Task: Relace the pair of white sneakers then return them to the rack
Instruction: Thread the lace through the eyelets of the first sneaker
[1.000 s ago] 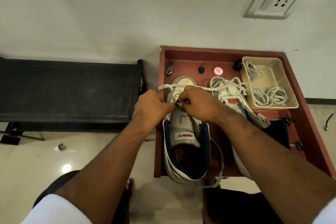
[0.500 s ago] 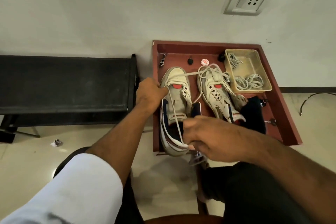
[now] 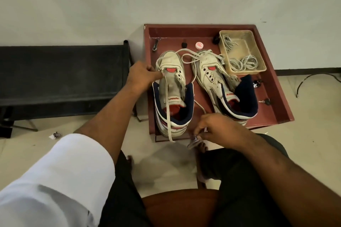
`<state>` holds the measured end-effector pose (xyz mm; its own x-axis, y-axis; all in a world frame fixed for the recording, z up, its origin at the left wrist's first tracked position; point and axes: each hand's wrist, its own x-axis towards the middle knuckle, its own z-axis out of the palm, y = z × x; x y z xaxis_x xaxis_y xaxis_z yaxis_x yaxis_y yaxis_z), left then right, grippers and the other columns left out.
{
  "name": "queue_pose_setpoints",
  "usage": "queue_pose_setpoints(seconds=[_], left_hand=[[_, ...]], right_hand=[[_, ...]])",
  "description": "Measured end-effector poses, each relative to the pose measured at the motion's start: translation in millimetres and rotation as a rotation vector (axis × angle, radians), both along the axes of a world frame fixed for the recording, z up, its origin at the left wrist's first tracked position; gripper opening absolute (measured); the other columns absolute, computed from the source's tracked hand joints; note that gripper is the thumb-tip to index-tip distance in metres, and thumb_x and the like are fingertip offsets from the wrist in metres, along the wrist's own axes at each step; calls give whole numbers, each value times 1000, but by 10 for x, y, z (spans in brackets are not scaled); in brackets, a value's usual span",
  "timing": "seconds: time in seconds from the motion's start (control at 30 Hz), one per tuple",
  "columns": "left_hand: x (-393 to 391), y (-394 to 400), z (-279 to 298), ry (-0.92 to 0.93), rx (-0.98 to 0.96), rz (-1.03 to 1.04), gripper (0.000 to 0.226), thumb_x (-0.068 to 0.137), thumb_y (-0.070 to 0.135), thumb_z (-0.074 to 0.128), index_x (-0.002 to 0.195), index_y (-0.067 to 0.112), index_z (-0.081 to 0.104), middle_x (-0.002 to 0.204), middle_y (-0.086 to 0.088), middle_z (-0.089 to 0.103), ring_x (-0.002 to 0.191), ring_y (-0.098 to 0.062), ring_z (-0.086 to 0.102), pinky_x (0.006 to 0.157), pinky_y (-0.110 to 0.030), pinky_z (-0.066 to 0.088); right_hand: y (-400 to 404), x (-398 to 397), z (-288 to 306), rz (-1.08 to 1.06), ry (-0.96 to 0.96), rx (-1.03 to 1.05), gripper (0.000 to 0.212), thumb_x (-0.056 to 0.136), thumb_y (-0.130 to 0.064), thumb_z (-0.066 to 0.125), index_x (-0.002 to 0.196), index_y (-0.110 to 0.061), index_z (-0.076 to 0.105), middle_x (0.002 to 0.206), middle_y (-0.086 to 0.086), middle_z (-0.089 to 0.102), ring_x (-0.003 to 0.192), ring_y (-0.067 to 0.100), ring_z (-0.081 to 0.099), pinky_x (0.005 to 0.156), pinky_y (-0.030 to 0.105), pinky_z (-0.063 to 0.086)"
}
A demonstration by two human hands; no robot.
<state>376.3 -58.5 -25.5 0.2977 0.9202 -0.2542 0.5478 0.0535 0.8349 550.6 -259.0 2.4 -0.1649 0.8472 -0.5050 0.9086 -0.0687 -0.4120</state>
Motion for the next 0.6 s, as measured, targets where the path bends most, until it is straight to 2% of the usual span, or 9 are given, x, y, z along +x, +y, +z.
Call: queue_pose_setpoints(seconds=[0.07, 0.17, 0.27, 0.37, 0.43, 0.47, 0.53, 0.6], left_hand=[[10, 15, -15, 0, 9, -17, 24, 75, 20, 82, 68, 2, 68, 61, -4, 61, 58, -15, 55, 61, -30, 46], [20, 28, -20, 1, 29, -31, 26, 76, 22, 82, 71, 0, 68, 63, -2, 62, 61, -14, 57, 65, -32, 49], [14, 35, -46, -5, 50, -34, 27, 77, 25, 81, 72, 1, 68, 67, -5, 65, 66, -15, 60, 71, -37, 54], [13, 42, -61, -8, 57, -37, 29, 78, 28, 80, 72, 2, 68, 68, -6, 65, 66, -16, 59, 72, -40, 55], [16, 34, -55, 1, 62, -40, 30, 79, 29, 80, 73, 2, 69, 70, -8, 66, 67, -16, 60, 73, -41, 55], [19, 32, -49, 4, 68, -41, 29, 80, 29, 79, 74, 3, 69, 72, -9, 67, 67, -17, 61, 74, -42, 56], [27, 25, -25, 8, 99, -42, 25, 82, 30, 77, 77, 6, 72, 75, -7, 70, 71, -17, 65, 77, -43, 58], [29, 6, 23, -4, 151, -44, 21, 85, 31, 75, 82, 11, 74, 76, -2, 71, 73, -17, 68, 77, -42, 59]], right_hand=[[48, 50, -208, 19, -63, -76, 24, 81, -10, 62, 96, -23, 76, 94, -8, 71, 90, 13, 65, 80, 30, 51], [141, 57, -514, 134, -148, -132, 27, 81, -11, 58, 100, -22, 73, 104, 0, 70, 98, 23, 65, 81, 26, 48], [216, 38, -568, 382, -222, -59, 24, 85, -14, 59, 105, -20, 70, 118, 2, 64, 112, 25, 58, 93, 33, 48], [215, 112, -518, 551, -258, 23, 43, 83, -7, 61, 124, -21, 62, 141, 3, 48, 132, 27, 40, 105, 40, 40], [218, 153, -524, 622, -316, 118, 54, 84, -5, 60, 133, -26, 55, 148, 4, 40, 136, 30, 35, 103, 45, 43], [224, 157, -527, 652, -345, 153, 56, 85, -5, 59, 136, -27, 52, 149, 3, 39, 136, 30, 36, 101, 45, 45], [225, 134, -513, 651, -370, 91, 50, 90, -8, 55, 136, -29, 51, 145, 2, 45, 132, 29, 43, 96, 42, 49], [214, 76, -395, 594, -352, 77, 41, 92, -14, 54, 130, -28, 57, 130, 0, 58, 119, 24, 56, 87, 35, 52]])
